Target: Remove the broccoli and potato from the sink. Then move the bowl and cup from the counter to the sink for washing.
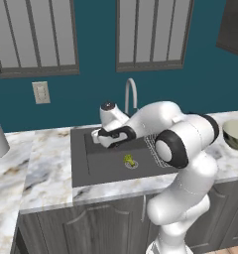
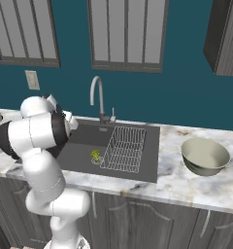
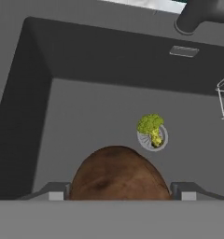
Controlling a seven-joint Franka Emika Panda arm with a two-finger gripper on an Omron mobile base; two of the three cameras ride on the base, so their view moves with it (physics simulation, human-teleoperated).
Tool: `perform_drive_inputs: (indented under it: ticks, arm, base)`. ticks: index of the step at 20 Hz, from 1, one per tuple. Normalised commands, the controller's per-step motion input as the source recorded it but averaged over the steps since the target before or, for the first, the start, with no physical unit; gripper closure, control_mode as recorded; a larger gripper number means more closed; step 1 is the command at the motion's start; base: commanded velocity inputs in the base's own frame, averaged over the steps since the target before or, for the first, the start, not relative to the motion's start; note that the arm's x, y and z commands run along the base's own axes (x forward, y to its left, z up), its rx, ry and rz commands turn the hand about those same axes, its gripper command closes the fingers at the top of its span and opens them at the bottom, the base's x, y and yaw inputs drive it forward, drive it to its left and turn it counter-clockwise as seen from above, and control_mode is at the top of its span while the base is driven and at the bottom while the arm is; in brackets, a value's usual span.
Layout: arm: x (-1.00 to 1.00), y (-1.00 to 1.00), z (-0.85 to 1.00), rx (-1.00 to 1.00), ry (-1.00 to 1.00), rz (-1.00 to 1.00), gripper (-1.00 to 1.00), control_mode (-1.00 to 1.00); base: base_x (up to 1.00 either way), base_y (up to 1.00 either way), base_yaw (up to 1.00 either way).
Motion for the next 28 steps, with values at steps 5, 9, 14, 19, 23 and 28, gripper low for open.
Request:
perform_drive_inputs:
  ticks: [5,9,14,19,23,28]
  arm:
    - [-0.18,0.16,0.49,0.00,0.00,0.00,1.00,-1.00]
    - [-0.21,0.21,0.46,0.01,0.00,0.00,1.00,-1.00]
    - [-0.20,0.25,0.41,0.04,0.00,0.00,1.00,-1.00]
    - [-0.22,0.24,0.32,0.13,0.00,0.00,1.00,-1.00]
    - [-0.21,0.26,0.27,0.16,0.00,0.00,1.00,-1.00]
    - [-0.23,0.31,0.12,0.13,0.00,0.00,1.00,-1.00]
  base:
    - [0.00,0.00,0.00]
    - [0.00,0.00,0.00]
    - [0.00,0.00,0.00]
    - [0.00,0.00,0.00]
    - [0.00,0.00,0.00]
    - [0.00,0.00,0.00]
